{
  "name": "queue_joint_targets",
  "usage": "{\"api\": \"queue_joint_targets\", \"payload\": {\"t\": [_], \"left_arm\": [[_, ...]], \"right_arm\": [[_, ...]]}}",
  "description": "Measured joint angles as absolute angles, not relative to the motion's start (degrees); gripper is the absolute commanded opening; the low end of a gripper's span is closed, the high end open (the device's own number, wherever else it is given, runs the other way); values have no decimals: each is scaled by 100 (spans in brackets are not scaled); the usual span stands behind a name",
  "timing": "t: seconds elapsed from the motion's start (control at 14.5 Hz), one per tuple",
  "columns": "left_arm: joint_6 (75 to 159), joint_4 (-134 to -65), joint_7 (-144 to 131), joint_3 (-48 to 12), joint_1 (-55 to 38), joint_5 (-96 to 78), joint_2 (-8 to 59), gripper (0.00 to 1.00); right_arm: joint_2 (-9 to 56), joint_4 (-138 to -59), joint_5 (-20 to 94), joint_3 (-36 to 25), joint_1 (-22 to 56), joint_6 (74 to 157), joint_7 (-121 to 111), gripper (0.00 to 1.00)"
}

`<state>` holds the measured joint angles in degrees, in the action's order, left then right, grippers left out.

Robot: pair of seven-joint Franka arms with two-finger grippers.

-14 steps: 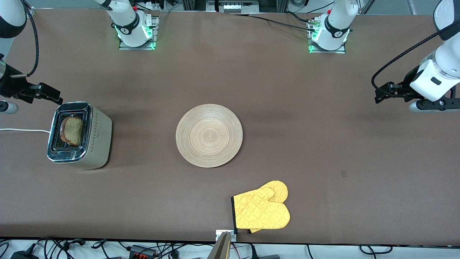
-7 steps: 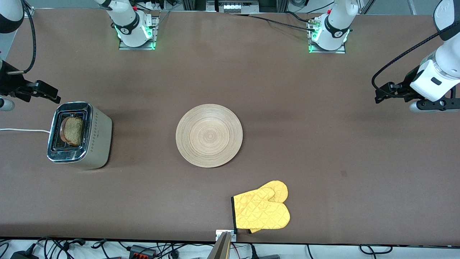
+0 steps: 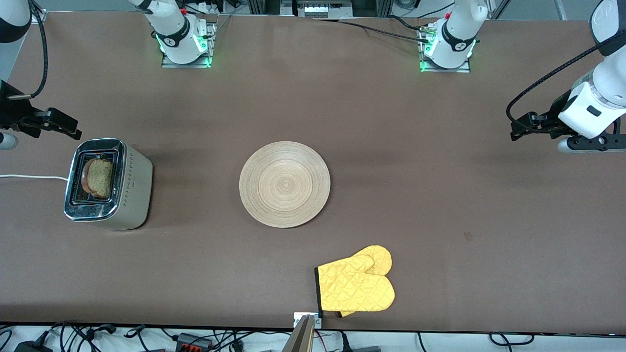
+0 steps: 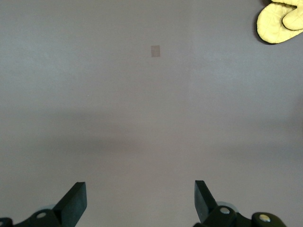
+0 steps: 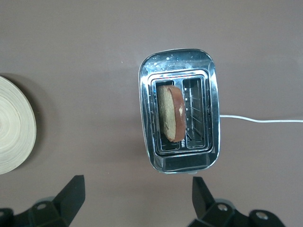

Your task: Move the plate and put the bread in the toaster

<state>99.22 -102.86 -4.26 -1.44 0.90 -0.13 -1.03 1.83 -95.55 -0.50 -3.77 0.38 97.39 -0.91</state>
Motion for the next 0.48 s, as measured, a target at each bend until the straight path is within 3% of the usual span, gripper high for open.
{"api": "queue_joint_targets", "payload": {"t": [0.48], "left_arm": [[9922, -10286, -426, -142, 90, -13, -103, 100]], "right_arm": [[185, -9555, -50, -266, 7, 9666, -91, 100]]}}
